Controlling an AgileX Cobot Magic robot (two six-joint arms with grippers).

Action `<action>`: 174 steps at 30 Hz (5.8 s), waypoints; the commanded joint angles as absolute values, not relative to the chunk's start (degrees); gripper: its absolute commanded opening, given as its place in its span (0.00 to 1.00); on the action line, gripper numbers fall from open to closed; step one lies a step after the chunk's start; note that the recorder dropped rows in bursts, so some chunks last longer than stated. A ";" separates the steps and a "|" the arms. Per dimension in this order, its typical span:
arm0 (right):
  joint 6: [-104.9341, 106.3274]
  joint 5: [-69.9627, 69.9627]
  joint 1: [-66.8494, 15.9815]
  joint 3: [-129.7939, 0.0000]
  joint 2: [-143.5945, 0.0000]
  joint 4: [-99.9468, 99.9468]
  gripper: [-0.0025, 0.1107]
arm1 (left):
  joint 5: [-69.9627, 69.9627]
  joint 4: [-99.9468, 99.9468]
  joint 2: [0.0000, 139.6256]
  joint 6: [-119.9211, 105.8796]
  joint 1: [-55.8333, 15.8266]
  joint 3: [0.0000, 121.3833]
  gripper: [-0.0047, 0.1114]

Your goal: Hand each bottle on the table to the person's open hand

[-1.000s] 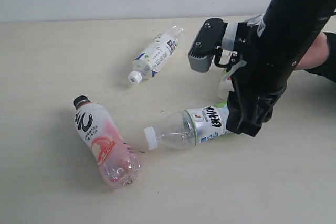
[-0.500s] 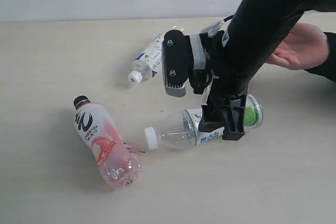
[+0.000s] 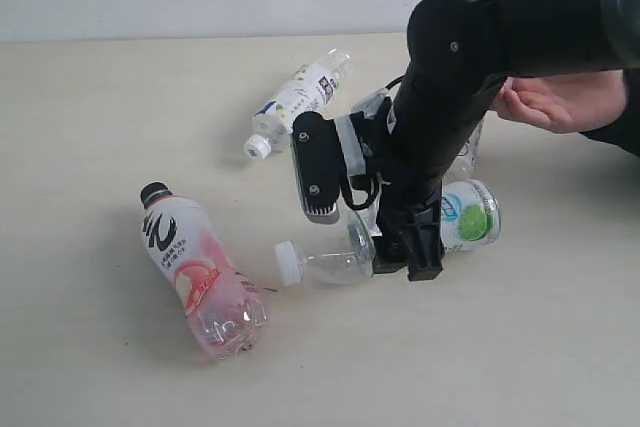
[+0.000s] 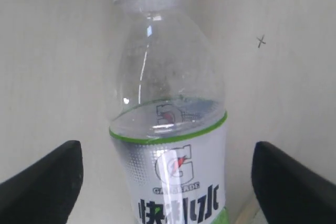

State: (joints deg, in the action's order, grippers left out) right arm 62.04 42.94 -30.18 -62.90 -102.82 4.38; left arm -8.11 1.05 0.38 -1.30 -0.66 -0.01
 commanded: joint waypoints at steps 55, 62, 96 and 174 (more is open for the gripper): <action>-11.66 61.54 -19.10 -72.10 -82.44 -14.59 0.02 | -8.02 0.97 0.00 -1.21 -0.61 0.00 0.04; -8.11 62.20 -9.08 -78.79 -88.27 -6.98 0.02 | -8.02 0.97 0.00 -1.21 -0.61 0.00 0.04; -3.04 66.01 -2.96 -96.93 -114.68 -3.46 0.02 | -8.02 0.97 0.00 -1.21 -0.61 0.00 0.04; 25.34 49.47 -2.96 -28.34 -2.37 19.30 0.04 | -8.02 0.97 0.00 -1.21 -0.61 0.00 0.04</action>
State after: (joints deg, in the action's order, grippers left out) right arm 24.87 49.75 -3.21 -28.62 -5.67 20.38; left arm -8.11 1.05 0.38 -1.30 -0.66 -0.01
